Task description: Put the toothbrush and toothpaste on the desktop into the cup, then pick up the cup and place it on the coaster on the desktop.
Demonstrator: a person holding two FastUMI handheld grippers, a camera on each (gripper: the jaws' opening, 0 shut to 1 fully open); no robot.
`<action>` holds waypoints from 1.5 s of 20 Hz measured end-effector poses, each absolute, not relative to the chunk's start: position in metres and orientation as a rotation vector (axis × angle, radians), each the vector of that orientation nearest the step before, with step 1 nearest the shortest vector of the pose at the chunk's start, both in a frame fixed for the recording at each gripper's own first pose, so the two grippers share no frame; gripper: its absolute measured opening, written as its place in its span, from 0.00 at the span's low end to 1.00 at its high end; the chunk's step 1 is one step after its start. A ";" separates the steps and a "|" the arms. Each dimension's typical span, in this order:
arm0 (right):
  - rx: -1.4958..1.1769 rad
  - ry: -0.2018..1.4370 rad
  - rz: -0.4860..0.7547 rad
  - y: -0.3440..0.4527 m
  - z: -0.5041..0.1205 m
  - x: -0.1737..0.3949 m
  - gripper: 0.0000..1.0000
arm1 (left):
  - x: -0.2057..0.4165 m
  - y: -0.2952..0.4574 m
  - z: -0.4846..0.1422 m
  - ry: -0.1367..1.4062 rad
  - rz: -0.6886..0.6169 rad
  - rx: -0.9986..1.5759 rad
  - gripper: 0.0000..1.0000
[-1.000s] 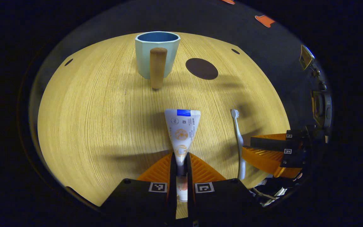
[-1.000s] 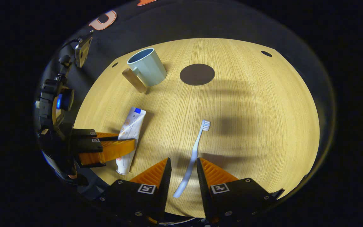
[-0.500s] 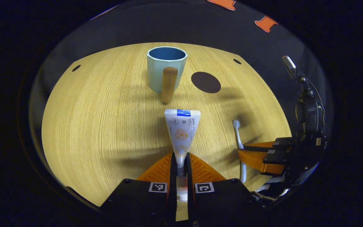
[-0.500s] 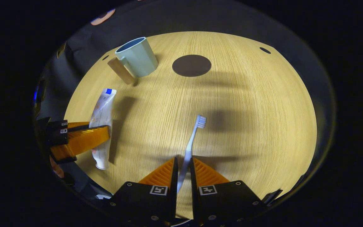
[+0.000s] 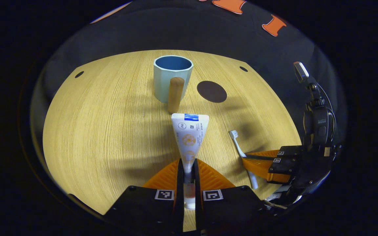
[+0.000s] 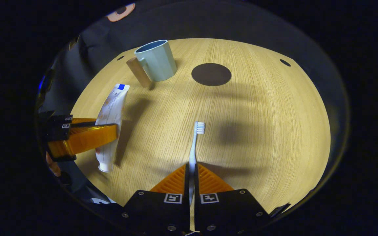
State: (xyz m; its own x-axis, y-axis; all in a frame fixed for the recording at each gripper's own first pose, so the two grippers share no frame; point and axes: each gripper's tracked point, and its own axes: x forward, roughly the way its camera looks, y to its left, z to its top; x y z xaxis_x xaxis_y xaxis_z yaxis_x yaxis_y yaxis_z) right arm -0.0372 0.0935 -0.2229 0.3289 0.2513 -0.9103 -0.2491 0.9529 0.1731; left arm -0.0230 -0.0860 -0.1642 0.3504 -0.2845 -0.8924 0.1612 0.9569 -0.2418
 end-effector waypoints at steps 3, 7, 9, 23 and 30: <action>0.031 1.119 0.346 0.093 -0.208 -0.031 0.04 | -0.020 -0.083 -0.155 1.141 -0.280 -0.112 0.18; 0.061 1.000 0.363 0.097 -0.189 -0.017 0.04 | -0.015 -0.083 -0.152 1.111 -0.290 -0.131 0.18; 0.079 0.941 0.364 0.092 -0.176 -0.013 0.04 | -0.007 -0.082 -0.141 1.061 -0.278 -0.111 0.18; 0.100 0.582 0.307 0.070 -0.113 0.032 0.04 | 0.055 -0.067 -0.058 0.627 -0.199 0.029 0.18; 0.097 0.474 0.289 0.060 -0.092 0.041 0.04 | 0.089 -0.065 -0.019 0.369 -0.160 0.018 0.18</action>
